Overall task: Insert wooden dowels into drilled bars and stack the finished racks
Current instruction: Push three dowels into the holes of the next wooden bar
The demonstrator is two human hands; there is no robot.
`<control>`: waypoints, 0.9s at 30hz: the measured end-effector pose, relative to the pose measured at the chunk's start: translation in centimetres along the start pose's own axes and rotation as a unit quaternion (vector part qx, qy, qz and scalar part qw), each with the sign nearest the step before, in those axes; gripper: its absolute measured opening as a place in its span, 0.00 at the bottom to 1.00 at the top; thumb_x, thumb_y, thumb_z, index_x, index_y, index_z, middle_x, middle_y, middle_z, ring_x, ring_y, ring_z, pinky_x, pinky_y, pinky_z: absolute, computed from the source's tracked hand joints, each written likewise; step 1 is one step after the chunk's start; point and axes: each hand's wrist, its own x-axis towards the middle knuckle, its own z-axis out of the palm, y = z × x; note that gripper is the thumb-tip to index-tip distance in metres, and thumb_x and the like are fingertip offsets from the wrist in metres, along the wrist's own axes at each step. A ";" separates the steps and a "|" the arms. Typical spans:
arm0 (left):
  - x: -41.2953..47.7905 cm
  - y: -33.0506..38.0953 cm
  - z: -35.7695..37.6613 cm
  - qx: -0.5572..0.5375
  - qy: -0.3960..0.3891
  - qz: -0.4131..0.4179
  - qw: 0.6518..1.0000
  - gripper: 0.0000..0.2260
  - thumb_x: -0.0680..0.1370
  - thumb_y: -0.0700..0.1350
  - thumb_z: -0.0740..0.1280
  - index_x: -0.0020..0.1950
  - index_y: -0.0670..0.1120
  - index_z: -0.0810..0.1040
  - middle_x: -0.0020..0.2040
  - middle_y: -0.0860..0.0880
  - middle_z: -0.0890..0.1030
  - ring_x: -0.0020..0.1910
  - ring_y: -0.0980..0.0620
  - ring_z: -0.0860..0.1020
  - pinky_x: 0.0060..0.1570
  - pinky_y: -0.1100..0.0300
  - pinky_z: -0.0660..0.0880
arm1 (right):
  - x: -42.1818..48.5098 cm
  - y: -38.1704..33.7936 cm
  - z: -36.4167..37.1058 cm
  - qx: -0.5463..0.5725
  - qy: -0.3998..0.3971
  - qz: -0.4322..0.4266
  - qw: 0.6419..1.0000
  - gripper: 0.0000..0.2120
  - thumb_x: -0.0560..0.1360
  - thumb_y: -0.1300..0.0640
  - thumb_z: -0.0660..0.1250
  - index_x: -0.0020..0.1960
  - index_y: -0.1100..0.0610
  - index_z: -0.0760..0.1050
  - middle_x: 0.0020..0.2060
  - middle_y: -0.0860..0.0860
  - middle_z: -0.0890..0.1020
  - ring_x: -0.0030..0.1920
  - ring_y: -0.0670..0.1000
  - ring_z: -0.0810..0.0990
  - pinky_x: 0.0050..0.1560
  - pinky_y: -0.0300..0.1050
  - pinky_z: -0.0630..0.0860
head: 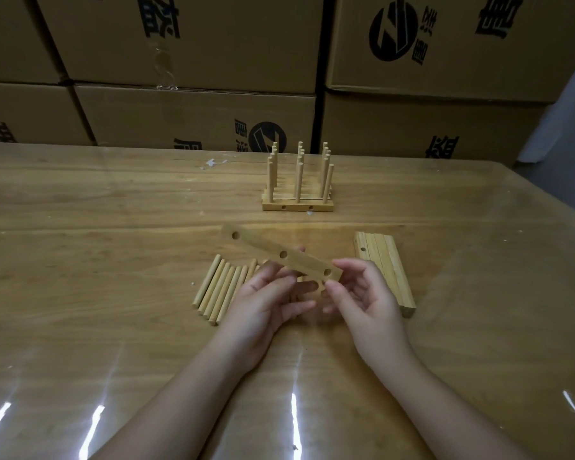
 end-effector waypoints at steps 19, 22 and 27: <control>0.0 0.2 0.3 0.018 0.052 0.014 0.998 0.19 0.73 0.60 0.61 0.30 0.49 0.77 0.28 0.46 0.76 0.23 0.53 0.72 0.23 0.64 0.70 | 2.3 0.2 -3.0 0.167 0.183 0.027 0.969 0.14 0.80 0.65 0.55 0.50 0.53 0.77 0.37 0.49 0.77 0.32 0.43 0.75 0.38 0.37 0.77; 0.1 0.1 0.1 0.046 0.109 0.059 0.991 0.11 0.70 0.54 0.66 0.32 0.50 0.78 0.29 0.47 0.74 0.22 0.56 0.68 0.21 0.66 0.65 | 2.6 0.2 -3.5 0.180 0.189 0.025 0.965 0.14 0.80 0.66 0.53 0.49 0.54 0.76 0.35 0.45 0.80 0.34 0.42 0.77 0.35 0.36 0.76; -0.5 -0.6 0.6 0.194 0.011 0.027 0.981 0.11 0.75 0.57 0.64 0.48 0.53 0.81 0.42 0.49 0.82 0.32 0.53 0.79 0.25 0.63 0.73 | 2.4 0.1 -3.0 0.156 0.154 0.029 0.975 0.15 0.80 0.65 0.54 0.49 0.51 0.76 0.38 0.44 0.83 0.40 0.44 0.81 0.40 0.38 0.78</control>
